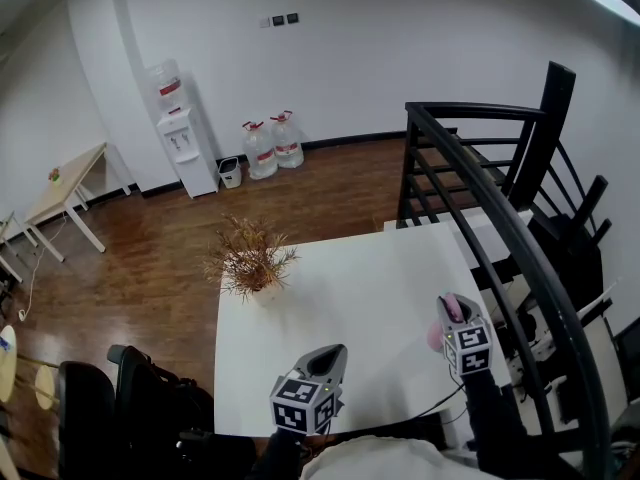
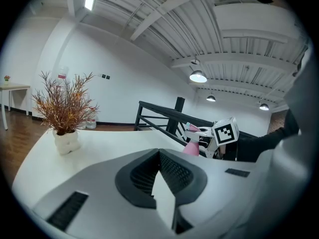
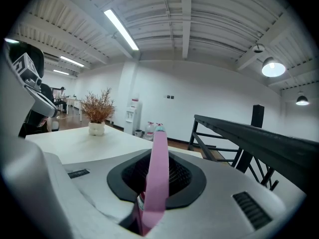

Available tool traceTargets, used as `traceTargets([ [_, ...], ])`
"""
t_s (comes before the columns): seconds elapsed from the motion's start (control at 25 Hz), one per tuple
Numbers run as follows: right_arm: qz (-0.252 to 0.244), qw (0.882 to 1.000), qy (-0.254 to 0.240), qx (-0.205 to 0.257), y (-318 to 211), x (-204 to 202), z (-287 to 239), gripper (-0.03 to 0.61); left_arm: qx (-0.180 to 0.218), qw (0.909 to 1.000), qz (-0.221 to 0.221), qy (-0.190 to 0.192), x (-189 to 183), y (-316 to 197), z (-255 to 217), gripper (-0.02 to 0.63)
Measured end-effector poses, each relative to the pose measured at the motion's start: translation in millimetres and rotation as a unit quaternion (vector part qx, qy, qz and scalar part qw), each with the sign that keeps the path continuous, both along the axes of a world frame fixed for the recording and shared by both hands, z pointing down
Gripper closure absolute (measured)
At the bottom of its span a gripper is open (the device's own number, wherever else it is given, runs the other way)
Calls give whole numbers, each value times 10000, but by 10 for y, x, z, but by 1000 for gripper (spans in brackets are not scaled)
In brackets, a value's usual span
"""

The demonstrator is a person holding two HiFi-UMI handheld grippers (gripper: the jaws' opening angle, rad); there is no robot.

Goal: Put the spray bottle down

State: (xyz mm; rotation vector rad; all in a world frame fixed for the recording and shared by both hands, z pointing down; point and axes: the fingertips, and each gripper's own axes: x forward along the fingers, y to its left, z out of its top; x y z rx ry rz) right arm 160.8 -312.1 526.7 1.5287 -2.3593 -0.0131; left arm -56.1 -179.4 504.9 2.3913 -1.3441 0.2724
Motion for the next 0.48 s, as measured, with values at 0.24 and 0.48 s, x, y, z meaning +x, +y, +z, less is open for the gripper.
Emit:
traceTargets([
  [0.24,132,9994,-318,25,-21,111,-17,543,-22,10000,2,21,5,-6,18,624],
  [0.48,122,9987,-477,99,-5,131,-10,543,-35,10000,28,39,20,-17,33,624],
])
